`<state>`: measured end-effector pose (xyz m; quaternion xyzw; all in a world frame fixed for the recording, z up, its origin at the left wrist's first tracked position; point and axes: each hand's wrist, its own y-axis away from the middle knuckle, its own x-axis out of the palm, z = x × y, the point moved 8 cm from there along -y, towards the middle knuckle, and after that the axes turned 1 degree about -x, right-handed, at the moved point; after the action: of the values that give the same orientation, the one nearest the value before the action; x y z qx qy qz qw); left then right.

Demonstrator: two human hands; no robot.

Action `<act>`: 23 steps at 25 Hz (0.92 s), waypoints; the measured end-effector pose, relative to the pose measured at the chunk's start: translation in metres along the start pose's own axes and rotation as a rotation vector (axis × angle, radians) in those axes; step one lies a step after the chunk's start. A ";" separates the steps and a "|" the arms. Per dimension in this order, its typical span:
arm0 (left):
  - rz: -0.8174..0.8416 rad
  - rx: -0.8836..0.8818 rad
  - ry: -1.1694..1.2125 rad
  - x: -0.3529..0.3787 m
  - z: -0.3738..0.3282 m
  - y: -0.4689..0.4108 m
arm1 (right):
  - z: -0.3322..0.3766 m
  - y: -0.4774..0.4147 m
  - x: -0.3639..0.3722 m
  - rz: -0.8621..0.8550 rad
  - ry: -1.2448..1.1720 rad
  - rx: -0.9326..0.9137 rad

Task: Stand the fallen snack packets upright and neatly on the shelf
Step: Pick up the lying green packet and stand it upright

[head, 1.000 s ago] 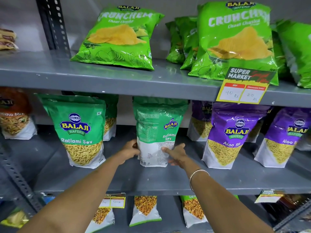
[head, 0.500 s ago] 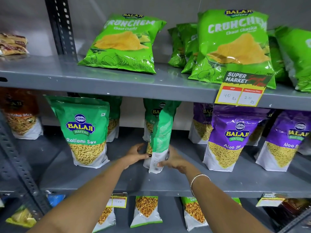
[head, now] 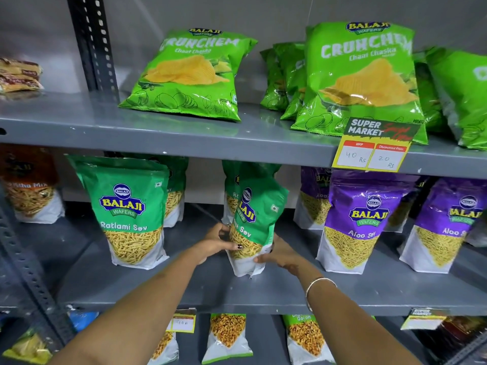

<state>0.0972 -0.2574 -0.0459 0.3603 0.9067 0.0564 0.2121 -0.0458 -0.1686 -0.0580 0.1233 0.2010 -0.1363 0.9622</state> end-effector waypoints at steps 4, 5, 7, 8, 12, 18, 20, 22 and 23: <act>-0.038 -0.031 -0.029 -0.012 0.005 -0.016 | 0.003 -0.002 -0.007 0.135 0.004 -0.010; -0.017 -0.039 -0.006 -0.010 0.006 -0.018 | 0.001 -0.005 -0.010 0.113 -0.005 -0.003; 0.010 -0.037 0.049 -0.004 0.006 -0.022 | -0.001 -0.007 -0.016 0.061 0.015 0.013; 0.006 -0.038 0.064 -0.002 0.006 -0.022 | -0.002 -0.007 -0.019 0.034 0.046 0.022; -0.056 -0.036 -0.012 -0.009 0.010 -0.025 | -0.006 -0.008 -0.043 -0.219 0.232 0.072; -0.151 -0.036 -0.016 -0.008 0.012 -0.019 | 0.009 0.005 -0.024 0.000 -0.086 0.041; -0.183 -0.022 0.009 -0.003 0.011 -0.015 | 0.011 0.004 -0.026 -0.013 -0.142 -0.007; -0.213 -0.012 0.024 -0.001 0.010 -0.013 | 0.007 0.000 -0.030 -0.046 -0.153 -0.029; -0.220 -0.010 0.026 0.000 0.009 -0.013 | 0.005 -0.001 -0.030 -0.052 -0.151 -0.034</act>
<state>0.0927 -0.2667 -0.0571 0.2568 0.9431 0.0419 0.2069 -0.0706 -0.1652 -0.0410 0.0912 0.1333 -0.1665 0.9727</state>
